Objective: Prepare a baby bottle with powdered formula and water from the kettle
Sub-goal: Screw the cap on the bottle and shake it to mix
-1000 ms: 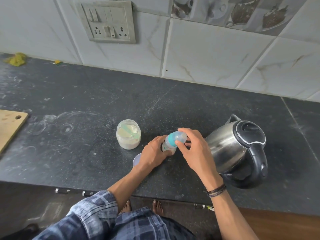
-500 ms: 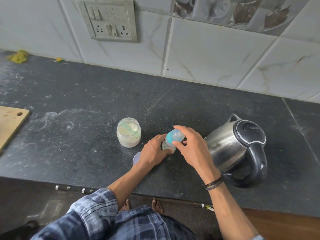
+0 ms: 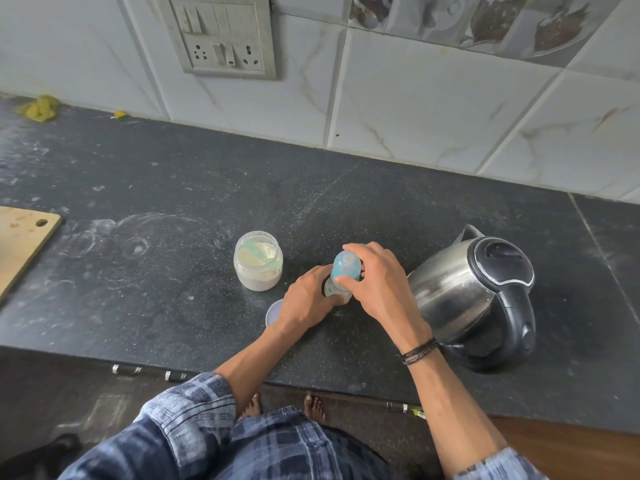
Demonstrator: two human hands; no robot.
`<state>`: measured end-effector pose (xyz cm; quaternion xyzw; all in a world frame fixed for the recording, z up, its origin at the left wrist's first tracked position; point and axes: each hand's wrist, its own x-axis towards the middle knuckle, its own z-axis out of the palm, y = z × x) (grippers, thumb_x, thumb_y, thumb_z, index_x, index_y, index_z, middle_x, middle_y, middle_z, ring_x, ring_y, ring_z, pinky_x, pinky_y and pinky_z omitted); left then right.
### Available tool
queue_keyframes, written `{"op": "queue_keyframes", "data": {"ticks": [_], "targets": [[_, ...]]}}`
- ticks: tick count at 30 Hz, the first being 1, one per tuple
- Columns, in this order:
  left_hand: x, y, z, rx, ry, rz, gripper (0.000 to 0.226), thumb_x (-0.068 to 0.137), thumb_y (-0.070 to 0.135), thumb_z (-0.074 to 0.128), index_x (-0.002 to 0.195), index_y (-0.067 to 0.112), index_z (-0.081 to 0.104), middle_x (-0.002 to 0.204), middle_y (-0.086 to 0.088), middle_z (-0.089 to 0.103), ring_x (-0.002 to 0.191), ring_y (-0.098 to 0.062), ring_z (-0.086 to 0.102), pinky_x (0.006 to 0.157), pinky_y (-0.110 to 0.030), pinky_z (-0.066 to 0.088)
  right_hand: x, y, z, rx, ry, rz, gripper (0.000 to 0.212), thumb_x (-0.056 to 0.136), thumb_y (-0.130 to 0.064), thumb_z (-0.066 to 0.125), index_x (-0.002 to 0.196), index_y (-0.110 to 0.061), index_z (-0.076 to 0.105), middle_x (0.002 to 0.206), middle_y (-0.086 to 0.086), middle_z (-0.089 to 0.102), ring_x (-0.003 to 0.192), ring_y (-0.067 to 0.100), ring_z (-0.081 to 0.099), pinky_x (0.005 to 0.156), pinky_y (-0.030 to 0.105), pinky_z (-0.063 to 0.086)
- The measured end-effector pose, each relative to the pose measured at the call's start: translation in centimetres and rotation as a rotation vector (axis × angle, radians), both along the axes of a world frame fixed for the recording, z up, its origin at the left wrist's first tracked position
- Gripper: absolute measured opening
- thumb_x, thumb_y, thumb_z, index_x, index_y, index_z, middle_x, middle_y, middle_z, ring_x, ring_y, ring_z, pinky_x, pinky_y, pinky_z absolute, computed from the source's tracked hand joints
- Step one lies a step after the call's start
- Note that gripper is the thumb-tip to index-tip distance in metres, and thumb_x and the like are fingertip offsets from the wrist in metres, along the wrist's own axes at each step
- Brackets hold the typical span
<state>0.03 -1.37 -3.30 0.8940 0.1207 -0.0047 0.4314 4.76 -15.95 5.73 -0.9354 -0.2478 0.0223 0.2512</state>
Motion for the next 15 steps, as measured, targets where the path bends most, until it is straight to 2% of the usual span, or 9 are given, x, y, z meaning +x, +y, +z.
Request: {"op": "queue_keyframes", "data": {"ticks": [5,9,12,15], "targets": [[0.0,0.0,0.0,-0.010,-0.002,0.000,0.052,0.082,0.046,0.077,0.130,0.038,0.060,0.117,0.018,0.064,0.097,-0.004,0.055,0.078,-0.026,0.038,-0.3,0.2,0.1,0.017,0.007,-0.057,0.057,0.084,-0.034,0.087,0.134,-0.019,0.064,0.119,0.002,0.062,0.101,0.024,0.061,0.085,0.036,0.053],[-0.1,0.0,0.0,-0.004,0.003,0.006,0.054,0.082,0.046,0.077,0.132,0.037,0.059,0.120,0.017,0.064,0.098,-0.005,0.056,0.078,-0.026,0.038,-0.5,0.4,0.2,-0.012,-0.004,-0.069,0.058,0.082,-0.040,0.087,0.131,-0.018,0.064,0.117,0.003,0.061,0.103,0.024,0.060,0.084,0.034,0.050],[-0.1,-0.1,0.1,0.004,0.000,0.000,0.053,0.082,0.046,0.076,0.131,0.036,0.060,0.120,0.016,0.064,0.102,-0.011,0.060,0.078,-0.029,0.041,-0.3,-0.2,0.4,-0.008,0.024,-0.023,0.070,0.079,-0.038,0.090,0.141,-0.024,0.059,0.129,-0.001,0.058,0.112,0.022,0.060,0.090,0.033,0.050],[-0.1,-0.1,0.2,0.021,-0.010,0.001,0.055,0.082,0.046,0.076,0.133,0.034,0.059,0.121,0.014,0.064,0.104,-0.013,0.061,0.079,-0.030,0.041,-0.3,-0.7,0.4,0.010,0.056,0.106,0.073,0.084,-0.022,0.086,0.148,-0.036,0.055,0.146,-0.010,0.052,0.125,0.017,0.057,0.100,0.031,0.049]]}}
